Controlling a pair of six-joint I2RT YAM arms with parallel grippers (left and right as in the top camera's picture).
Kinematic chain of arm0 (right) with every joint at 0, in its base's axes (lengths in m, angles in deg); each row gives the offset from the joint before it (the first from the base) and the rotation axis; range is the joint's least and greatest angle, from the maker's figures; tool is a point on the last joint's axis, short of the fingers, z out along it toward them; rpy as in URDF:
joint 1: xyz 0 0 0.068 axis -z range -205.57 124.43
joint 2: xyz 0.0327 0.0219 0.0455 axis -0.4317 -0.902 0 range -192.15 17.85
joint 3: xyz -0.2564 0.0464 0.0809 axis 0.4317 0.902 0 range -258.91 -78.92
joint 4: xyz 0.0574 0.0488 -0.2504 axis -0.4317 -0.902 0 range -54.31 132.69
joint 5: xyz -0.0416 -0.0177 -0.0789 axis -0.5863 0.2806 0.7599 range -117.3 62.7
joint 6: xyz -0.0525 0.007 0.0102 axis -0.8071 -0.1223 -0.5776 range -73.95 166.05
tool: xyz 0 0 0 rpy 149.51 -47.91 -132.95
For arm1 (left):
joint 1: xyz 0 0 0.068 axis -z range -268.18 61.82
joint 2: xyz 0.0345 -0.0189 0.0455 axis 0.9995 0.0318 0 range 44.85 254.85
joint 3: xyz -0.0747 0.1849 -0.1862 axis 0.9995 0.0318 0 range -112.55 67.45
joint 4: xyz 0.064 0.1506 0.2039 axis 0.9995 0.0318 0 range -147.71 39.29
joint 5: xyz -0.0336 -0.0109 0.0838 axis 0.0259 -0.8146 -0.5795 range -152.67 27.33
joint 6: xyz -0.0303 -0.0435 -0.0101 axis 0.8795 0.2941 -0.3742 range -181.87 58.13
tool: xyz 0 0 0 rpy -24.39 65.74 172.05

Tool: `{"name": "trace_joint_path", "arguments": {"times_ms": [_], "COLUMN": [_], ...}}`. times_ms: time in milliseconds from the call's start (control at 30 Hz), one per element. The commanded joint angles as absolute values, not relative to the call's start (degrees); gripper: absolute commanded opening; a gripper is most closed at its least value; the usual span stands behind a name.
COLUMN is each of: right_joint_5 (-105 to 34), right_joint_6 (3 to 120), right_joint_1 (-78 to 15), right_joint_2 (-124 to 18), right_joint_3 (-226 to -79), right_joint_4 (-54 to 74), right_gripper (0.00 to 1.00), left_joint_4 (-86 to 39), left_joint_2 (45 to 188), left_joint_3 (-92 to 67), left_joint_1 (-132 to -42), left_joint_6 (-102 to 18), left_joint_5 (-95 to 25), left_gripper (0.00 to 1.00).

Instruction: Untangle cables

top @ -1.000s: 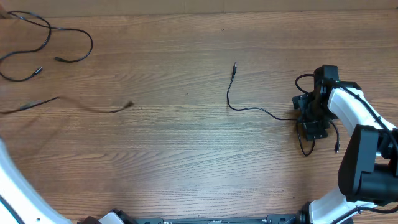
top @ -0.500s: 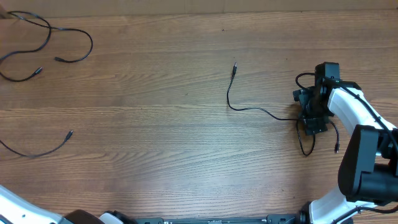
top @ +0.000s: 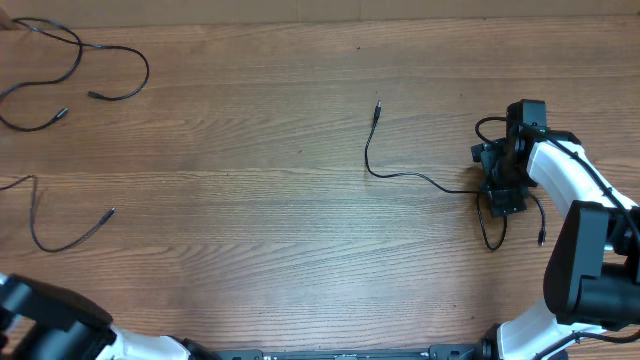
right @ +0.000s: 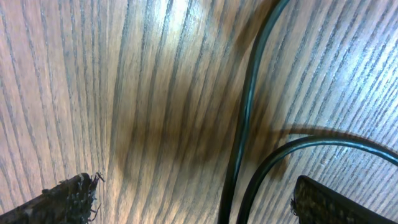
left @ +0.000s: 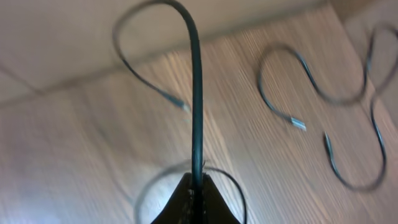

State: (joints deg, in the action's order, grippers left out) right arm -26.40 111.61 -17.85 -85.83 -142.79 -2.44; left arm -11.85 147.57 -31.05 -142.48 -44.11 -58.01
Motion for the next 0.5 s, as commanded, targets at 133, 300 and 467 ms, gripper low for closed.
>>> {"name": "trace_joint_path", "arguments": {"times_ms": [133,300,467], "right_joint_5": [-25.4,-25.4,-25.4], "right_joint_6": [111.5,111.5,111.5], "right_joint_1": [-18.0,-18.0,-18.0], "right_joint_2": [-85.8,-85.8,-85.8], "right_joint_3": [-142.6,-142.6,-142.6], "right_joint_4": [-2.4,-2.4,-2.4], "right_gripper": [1.00,1.00,1.00], "left_joint_4": [-6.3,1.0,11.2], "left_joint_2": [150.5,150.5,150.5], "left_joint_3": [-32.0,-32.0,-32.0], "left_joint_1": [-134.6,-129.6,-128.3], "left_joint_6": [-43.4,-29.7,-14.9], "left_joint_5": [-53.0,-65.6,-74.1], "left_gripper": [0.04,0.04,0.05]}}
